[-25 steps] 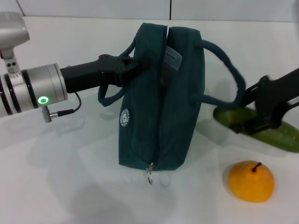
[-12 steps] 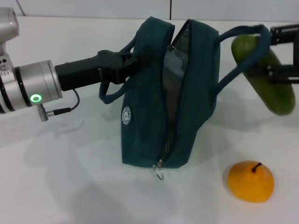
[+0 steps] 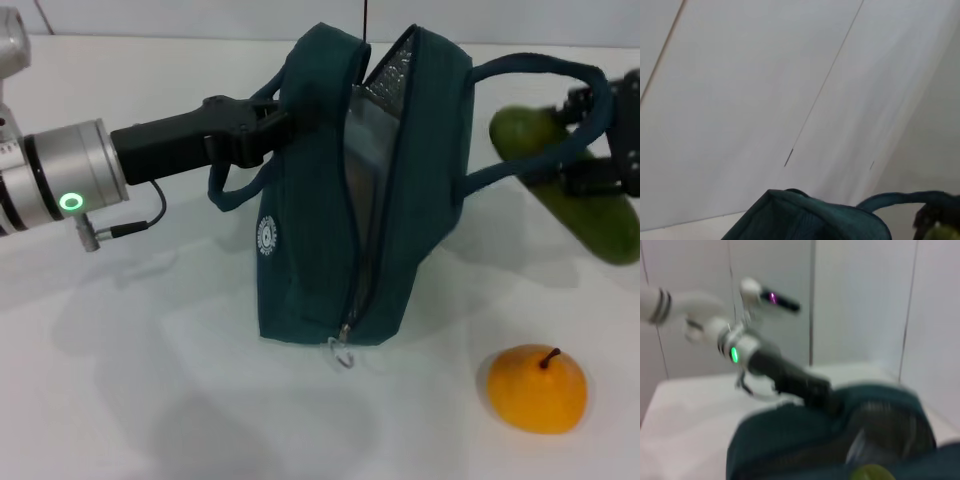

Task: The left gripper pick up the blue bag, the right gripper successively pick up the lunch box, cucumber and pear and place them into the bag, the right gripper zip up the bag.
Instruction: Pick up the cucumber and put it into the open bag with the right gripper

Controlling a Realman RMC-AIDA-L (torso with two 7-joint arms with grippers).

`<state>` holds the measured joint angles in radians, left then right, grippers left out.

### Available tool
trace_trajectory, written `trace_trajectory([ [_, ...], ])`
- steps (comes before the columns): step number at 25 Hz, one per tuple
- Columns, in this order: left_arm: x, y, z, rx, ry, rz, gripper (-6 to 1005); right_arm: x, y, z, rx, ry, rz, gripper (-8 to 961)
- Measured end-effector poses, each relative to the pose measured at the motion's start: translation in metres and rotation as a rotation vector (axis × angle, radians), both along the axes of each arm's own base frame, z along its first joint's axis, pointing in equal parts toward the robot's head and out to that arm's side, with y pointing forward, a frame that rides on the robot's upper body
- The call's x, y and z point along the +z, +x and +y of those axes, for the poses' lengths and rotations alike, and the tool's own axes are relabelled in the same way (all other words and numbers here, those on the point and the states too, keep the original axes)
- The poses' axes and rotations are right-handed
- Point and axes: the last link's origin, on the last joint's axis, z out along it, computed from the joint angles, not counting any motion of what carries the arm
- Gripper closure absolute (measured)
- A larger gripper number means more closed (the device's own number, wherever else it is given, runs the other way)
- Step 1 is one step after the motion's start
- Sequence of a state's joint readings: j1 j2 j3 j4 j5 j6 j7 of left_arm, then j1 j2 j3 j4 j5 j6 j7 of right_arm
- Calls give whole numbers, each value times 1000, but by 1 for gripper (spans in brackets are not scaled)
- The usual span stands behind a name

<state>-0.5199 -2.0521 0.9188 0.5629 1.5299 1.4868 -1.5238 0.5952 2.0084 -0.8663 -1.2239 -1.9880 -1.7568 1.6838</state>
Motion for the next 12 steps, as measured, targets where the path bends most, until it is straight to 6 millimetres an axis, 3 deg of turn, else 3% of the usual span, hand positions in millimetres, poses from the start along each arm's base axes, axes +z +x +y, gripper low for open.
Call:
trace_trajectory([
  [4,0,1,1,-3,0,6,960,-7,6,9,-80,-18,-96,376],
  [12,5,-1,3,-2,6,14,961,6,24,26,-239,81,-154,365],
])
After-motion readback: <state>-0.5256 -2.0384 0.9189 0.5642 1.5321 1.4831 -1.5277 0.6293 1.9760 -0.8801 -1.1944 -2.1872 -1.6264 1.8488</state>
